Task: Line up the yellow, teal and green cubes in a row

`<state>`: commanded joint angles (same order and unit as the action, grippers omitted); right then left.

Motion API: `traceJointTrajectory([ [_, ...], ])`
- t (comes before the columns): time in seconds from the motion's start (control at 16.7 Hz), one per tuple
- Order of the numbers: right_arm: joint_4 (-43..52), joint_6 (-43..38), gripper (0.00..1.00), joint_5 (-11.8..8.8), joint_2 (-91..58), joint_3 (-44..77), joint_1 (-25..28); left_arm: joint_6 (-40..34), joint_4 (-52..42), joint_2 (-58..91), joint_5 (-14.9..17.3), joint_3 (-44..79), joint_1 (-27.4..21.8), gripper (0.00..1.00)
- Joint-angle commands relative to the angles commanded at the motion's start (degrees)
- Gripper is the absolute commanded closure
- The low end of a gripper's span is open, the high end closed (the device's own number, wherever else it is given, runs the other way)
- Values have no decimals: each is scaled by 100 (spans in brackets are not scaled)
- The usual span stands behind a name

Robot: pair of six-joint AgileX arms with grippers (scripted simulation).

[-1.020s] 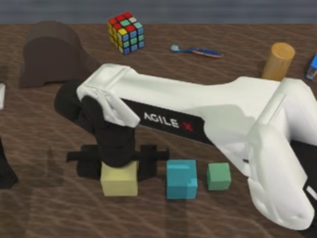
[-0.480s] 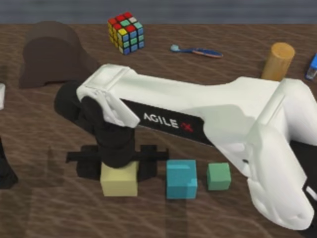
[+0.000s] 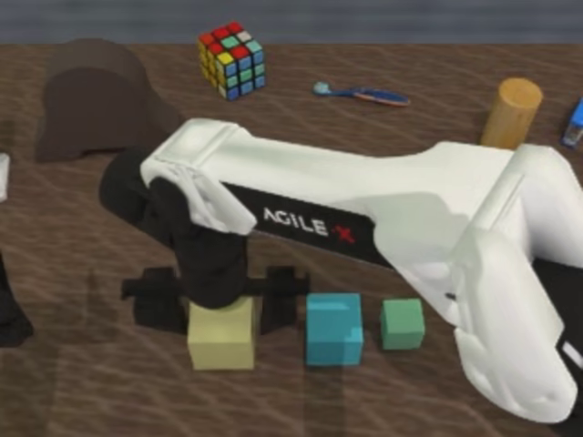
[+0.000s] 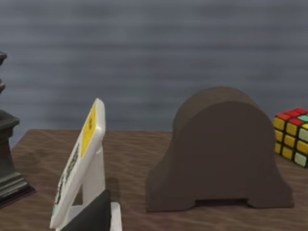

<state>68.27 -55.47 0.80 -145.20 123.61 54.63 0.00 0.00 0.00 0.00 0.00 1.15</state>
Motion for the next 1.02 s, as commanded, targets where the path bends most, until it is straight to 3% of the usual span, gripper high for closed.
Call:
traceJointTrajectory([
  [0.6,99,-10,0,-5,-7,99,-12,0,0,0,0,0,0,0],
  [1.02,1512,-4,0,-4,-9,1509,39,0,0,0,0,0,0,0],
])
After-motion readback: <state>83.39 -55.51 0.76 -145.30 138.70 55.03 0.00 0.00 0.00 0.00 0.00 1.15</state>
